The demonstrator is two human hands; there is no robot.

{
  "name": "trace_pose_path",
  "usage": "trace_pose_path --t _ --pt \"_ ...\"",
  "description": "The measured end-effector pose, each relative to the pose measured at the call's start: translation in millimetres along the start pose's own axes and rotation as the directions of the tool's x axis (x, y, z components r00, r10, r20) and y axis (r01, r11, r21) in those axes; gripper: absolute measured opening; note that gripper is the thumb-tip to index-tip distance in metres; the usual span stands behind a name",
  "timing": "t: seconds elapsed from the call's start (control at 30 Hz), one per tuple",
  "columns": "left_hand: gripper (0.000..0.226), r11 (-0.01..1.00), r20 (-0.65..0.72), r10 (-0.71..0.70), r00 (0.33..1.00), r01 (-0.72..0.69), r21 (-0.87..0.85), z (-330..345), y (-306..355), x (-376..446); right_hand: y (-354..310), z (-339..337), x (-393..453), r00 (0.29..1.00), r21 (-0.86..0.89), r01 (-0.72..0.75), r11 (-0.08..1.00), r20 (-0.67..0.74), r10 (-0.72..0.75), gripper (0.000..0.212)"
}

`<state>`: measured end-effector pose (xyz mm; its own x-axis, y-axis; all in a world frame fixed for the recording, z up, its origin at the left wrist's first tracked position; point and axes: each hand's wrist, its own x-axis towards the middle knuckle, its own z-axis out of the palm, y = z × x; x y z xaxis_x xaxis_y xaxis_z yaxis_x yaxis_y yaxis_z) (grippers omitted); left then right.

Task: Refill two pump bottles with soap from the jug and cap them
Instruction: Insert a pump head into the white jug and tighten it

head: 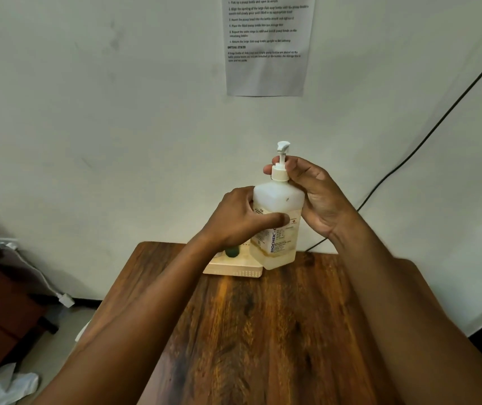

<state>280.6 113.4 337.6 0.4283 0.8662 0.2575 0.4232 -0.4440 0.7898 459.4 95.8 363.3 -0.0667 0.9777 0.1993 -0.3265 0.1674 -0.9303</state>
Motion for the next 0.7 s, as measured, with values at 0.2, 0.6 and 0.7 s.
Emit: trace_pose_path --t 0.2,0.6,0.7 --pt "0.066 1.0 0.019 -0.001 1.0 0.001 0.025 -5.5 -0.3 4.5 -13.8 -2.7 4.9 0.994 -0.269 0.101 0.958 -0.005 -0.106 0.029" --pt "0.063 0.989 -0.119 0.057 0.991 -0.04 0.14 -11.3 16.1 15.5 -42.9 5.0 15.6 0.954 -0.522 0.222 0.823 -0.057 -0.294 0.023" --pt "0.061 0.99 -0.136 0.059 0.989 -0.041 0.133 -11.2 17.0 13.1 -42.8 -0.1 13.9 0.978 -0.423 0.182 0.888 -0.012 -0.206 0.021"
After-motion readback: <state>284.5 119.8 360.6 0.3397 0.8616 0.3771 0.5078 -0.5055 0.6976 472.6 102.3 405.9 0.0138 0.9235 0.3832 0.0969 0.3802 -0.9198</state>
